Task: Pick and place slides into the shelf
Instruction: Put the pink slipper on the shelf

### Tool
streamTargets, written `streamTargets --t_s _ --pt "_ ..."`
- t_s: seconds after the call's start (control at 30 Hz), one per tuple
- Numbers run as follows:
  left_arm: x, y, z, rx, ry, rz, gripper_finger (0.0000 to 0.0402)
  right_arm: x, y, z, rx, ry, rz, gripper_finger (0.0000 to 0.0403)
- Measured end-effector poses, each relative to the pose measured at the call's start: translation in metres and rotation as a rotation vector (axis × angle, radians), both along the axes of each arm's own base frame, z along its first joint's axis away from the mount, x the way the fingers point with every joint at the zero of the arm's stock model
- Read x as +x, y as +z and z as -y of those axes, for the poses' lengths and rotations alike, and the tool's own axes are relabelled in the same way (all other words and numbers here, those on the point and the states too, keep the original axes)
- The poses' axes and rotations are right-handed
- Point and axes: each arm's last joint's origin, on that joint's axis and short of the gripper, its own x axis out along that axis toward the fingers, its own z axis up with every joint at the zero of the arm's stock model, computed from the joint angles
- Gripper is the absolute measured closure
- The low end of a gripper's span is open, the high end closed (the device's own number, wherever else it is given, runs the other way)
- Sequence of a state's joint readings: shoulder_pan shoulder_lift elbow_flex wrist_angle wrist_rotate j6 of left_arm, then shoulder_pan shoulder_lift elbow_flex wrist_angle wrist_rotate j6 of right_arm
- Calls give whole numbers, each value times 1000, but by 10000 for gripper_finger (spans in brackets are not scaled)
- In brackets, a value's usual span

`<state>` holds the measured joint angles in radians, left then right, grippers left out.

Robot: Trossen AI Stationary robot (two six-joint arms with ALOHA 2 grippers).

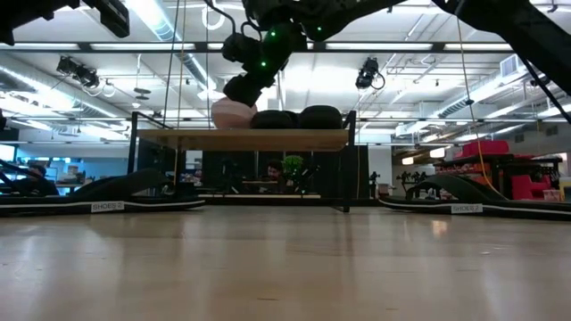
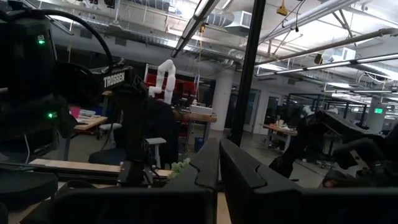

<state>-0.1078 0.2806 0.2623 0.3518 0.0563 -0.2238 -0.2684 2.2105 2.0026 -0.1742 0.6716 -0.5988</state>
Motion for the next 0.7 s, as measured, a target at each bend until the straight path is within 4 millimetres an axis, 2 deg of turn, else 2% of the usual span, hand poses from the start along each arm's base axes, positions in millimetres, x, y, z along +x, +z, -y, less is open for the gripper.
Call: streamTargets --t_s 0.23,0.53,0.7 --pt "0 0 0 0 0 0 393 3 2 -4 4 33 36 281" --pt "0 0 0 -1 -1 0 380 3 2 -5 5 36 35 279" --pt "0 0 0 -1 -1 -3 386 3 2 -5 6 36 32 279"
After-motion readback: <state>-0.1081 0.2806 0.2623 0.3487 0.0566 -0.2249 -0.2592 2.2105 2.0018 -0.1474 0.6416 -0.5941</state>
